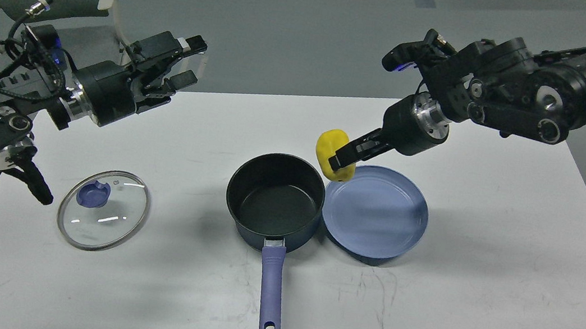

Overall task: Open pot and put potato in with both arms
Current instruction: 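Lift the potato and carry it over the open saucepan with the right gripper, then release the potato into the saucepan and raise the right gripper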

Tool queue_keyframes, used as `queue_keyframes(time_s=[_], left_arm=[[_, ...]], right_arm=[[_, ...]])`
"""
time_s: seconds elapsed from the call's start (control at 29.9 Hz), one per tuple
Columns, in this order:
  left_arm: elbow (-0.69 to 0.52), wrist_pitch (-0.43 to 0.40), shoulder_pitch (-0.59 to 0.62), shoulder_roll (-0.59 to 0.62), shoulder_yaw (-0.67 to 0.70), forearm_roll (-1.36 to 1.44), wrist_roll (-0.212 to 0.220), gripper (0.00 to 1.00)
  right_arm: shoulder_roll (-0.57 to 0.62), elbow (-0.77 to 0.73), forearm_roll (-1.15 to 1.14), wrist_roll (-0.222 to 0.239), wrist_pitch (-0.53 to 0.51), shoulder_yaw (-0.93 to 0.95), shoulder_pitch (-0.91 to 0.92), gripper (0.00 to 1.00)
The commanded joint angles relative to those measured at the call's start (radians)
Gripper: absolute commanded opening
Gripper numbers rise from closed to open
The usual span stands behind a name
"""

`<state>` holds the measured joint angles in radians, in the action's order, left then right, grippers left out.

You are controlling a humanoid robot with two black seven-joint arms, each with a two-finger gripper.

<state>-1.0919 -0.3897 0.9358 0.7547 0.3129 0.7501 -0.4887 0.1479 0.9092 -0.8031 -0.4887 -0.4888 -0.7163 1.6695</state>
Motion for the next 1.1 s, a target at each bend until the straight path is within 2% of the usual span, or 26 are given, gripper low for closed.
queue_keyframes(time_s=[0.0, 0.17, 0.77, 0.9, 1.04, 1.07], left_arm=[[-0.002, 0.0, 0.0, 0.002, -0.002, 0.0, 0.0, 0.97], [-0.003, 0.0, 0.0, 0.005, -0.002, 0.0, 0.0, 0.97], [-0.008, 0.0, -0.003, 0.017, -0.002, 0.0, 0.0, 0.97], [-0.009, 0.0, -0.003, 0.017, -0.002, 0.0, 0.0, 0.97], [-0.009, 0.0, -0.003, 0.018, -0.002, 0.0, 0.0, 0.97], [-0.009, 0.0, -0.003, 0.018, -0.002, 0.0, 0.0, 0.97]], right_arm=[[-0.073, -0.015, 0.016, 0.0, 0.0, 0.0, -0.001, 0.34], [-0.148, -0.041, 0.016, 0.0, 0.0, 0.0, -0.019, 0.34], [-0.148, -0.116, 0.03, 0.0, 0.0, -0.006, -0.099, 0.37], [-0.148, -0.116, 0.03, 0.0, 0.0, -0.006, -0.103, 0.48], [-0.148, -0.116, 0.031, 0.0, 0.0, -0.006, -0.103, 0.64], [-0.148, -0.116, 0.031, 0.0, 0.0, -0.006, -0.103, 0.64]])
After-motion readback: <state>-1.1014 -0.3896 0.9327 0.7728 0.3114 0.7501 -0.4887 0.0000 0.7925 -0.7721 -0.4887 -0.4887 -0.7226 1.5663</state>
